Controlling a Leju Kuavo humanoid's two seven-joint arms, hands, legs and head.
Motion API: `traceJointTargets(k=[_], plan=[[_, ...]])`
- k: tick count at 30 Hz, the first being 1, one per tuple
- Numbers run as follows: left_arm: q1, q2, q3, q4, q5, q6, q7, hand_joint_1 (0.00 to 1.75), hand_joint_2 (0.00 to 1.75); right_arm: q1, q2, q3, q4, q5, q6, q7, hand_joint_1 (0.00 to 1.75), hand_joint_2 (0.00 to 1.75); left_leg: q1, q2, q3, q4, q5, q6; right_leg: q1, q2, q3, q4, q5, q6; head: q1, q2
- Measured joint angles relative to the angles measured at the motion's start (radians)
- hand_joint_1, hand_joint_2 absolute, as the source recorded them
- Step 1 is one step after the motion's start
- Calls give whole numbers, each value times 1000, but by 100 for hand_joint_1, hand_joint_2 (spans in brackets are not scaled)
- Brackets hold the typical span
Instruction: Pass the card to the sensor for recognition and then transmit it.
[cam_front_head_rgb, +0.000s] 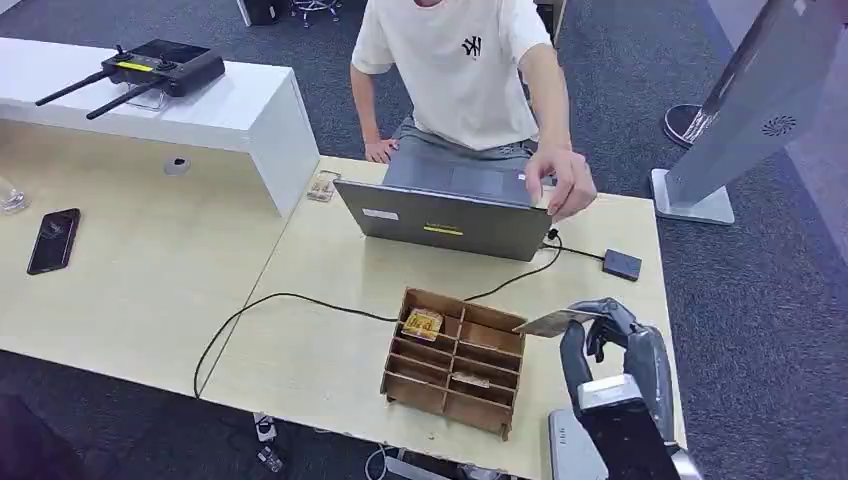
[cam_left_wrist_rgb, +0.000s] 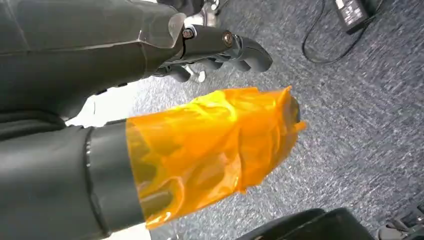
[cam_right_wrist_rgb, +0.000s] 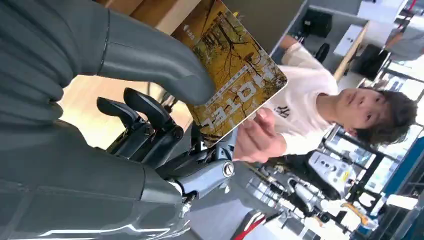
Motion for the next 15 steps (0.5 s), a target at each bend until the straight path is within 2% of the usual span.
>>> traceJointTargets(k=[5,15], plan=[[-16,0,-21,0,-21,-23,10,0,0,-125,37,10,80,-7,20,48,175,175,0,0,0,0,1,0,0,0,0,0,0,0,0,0],[-35,0,-54,0,-47,-50,24,0,0,-299,85,11,255,29,18,127,175,175,0,0,0,0,1,0,0,0,0,0,1,0,0,0]])
